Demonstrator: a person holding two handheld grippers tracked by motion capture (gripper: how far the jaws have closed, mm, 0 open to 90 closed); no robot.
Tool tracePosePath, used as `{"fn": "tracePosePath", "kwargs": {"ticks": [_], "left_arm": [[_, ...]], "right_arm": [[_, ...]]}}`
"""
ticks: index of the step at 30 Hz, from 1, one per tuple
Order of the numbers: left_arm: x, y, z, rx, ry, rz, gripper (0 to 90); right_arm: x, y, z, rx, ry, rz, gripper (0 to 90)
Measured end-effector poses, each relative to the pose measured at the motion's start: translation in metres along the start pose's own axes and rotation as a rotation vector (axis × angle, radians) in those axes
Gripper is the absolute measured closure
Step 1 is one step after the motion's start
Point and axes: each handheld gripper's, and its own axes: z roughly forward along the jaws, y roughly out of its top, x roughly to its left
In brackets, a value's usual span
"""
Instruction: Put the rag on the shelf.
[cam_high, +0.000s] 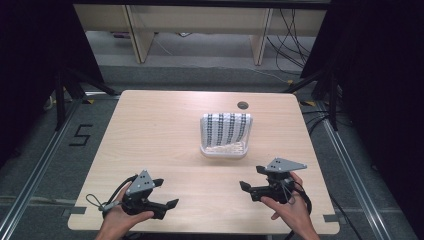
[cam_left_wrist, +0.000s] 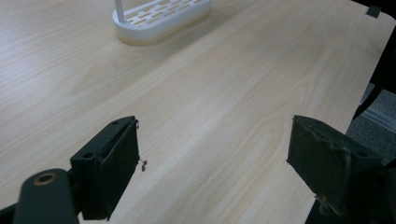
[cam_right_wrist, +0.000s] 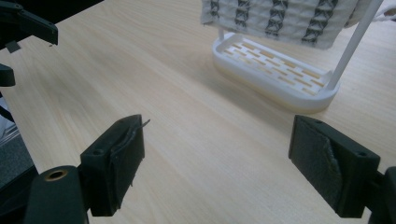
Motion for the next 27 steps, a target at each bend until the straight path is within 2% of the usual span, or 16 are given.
{"fn": "tracePosePath", "kwargs": {"ticks": [2,3,7,8,9,11,12,13,14,16,17,19,22,24,26,27], "left_arm": [[-0.001,-0.004,0.001,0.010,0.006,0.014,15.8],[-0.001,-0.006,0.002,0.015,0.005,0.017,15.8],[-0.005,-0.014,0.004,0.030,0.018,0.032,15.9],[-0.005,-0.016,0.003,0.054,0.037,0.059,15.9],[-0.007,-0.021,0.004,0.052,0.033,0.061,15.9],[-0.007,-0.023,0.003,0.060,0.038,0.063,16.0],[-0.008,-0.024,0.003,0.048,0.040,0.052,16.0],[-0.009,-0.027,0.004,0.049,0.045,0.043,16.0],[-0.008,-0.028,0.003,0.066,0.045,0.068,16.0],[-0.007,-0.030,0.003,0.075,0.050,0.072,16.0],[-0.007,-0.032,0.002,0.077,0.049,0.064,16.0],[-0.008,-0.032,0.002,0.073,0.051,0.065,16.0],[-0.011,-0.035,0.004,0.063,0.049,0.046,16.0],[-0.010,-0.035,0.004,0.080,0.054,0.061,16.0],[-0.010,-0.036,0.006,0.077,0.045,0.043,16.0],[-0.010,-0.036,0.006,0.082,0.044,0.061,16.0]], "right_arm": [[0.002,-0.004,0.000,0.022,0.005,0.020,19.4],[0.001,-0.006,0.001,0.009,0.015,0.010,19.4],[0.003,-0.016,0.002,0.033,-0.003,-0.003,19.3],[0.003,-0.016,0.002,0.033,-0.003,-0.003,19.3],[0.005,-0.022,0.003,0.041,-0.006,-0.005,19.0],[0.007,-0.028,0.005,0.046,-0.013,-0.014,18.6],[0.007,-0.028,0.005,0.046,-0.013,-0.014,18.6],[0.006,-0.029,0.006,0.046,-0.012,-0.037,18.6],[0.007,-0.032,0.007,0.056,-0.012,-0.029,18.4],[0.008,-0.037,0.009,0.087,-0.008,-0.035,17.9],[0.009,-0.039,0.011,0.084,-0.003,-0.019,17.9],[0.006,-0.040,0.011,0.092,0.004,-0.047,17.7],[0.007,-0.042,0.011,0.096,-0.008,-0.024,17.5],[0.006,-0.045,0.012,0.096,-0.008,-0.040,17.6],[0.006,-0.046,0.013,0.109,0.001,-0.045,17.6],[0.006,-0.047,0.013,0.110,-0.011,-0.035,17.6]]}}
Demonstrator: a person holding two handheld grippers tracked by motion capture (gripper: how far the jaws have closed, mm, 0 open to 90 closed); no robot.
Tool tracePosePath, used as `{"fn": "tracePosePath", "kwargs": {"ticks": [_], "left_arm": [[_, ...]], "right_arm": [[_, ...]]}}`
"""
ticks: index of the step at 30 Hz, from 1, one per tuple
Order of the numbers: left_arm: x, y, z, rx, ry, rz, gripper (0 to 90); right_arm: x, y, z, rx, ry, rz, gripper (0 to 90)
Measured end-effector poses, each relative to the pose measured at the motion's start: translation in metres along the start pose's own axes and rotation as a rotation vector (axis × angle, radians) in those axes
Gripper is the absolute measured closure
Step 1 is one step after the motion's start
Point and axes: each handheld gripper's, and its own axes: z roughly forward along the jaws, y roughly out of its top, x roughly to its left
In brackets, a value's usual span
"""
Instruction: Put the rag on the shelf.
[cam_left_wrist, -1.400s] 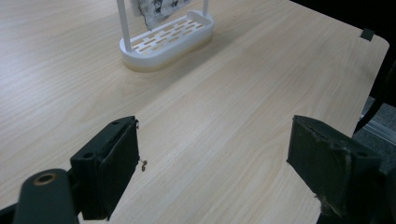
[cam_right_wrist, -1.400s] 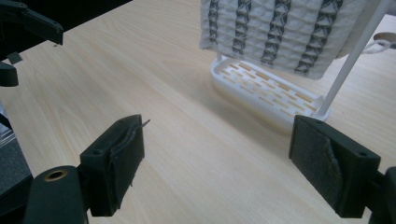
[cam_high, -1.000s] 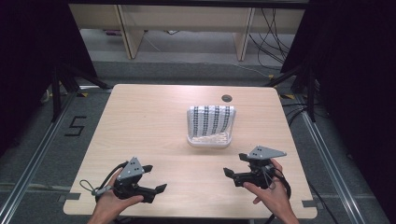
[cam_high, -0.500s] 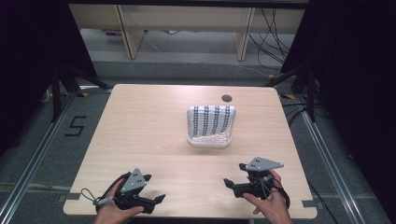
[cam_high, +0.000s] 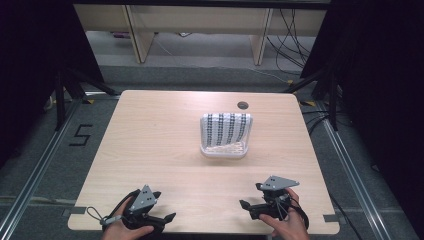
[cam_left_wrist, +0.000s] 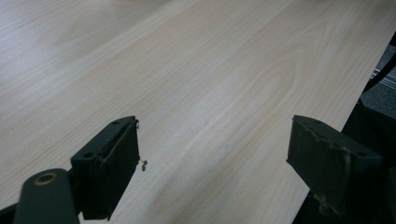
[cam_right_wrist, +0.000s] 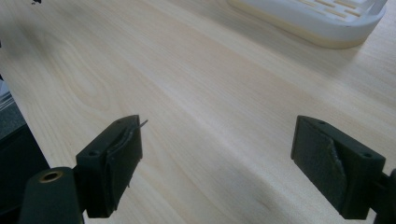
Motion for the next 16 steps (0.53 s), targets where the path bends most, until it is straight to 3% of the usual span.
{"fn": "tracePosePath", "kwargs": {"ticks": [3,6,8,12,13,14,15,16], "left_arm": [[0.0008,-0.0004,0.0007,0.011,0.005,0.008,16.0],[0.0002,-0.0014,0.0018,0.006,-0.005,-0.015,16.0],[0.0022,-0.0015,0.0011,0.019,0.007,0.002,16.0],[0.0031,-0.0022,0.0012,0.013,0.000,-0.009,16.0],[0.0030,-0.0022,0.0013,0.010,0.008,-0.017,16.0],[0.0051,-0.0022,0.0007,0.023,0.008,0.001,16.0],[0.0048,-0.0028,0.0016,0.019,0.010,-0.018,16.0],[0.0052,-0.0029,0.0013,0.017,0.005,-0.014,16.0]], "right_arm": [[-0.0004,0.0002,-0.0003,-0.004,0.004,-0.006,17.6],[-0.0010,0.0000,0.0004,-0.006,0.017,-0.001,17.6],[-0.0012,-0.0001,0.0003,-0.005,0.013,-0.004,17.6],[-0.0023,0.0002,-0.0003,-0.013,0.001,-0.015,17.6],[-0.0018,-0.0003,-0.0002,-0.012,0.007,0.006,17.6],[-0.0034,-0.0004,0.0001,-0.013,0.007,-0.003,17.6],[-0.0033,-0.0007,-0.0002,-0.017,-0.005,0.010,17.6],[-0.0039,-0.0005,-0.0012,-0.010,-0.010,0.010,17.6]]}}
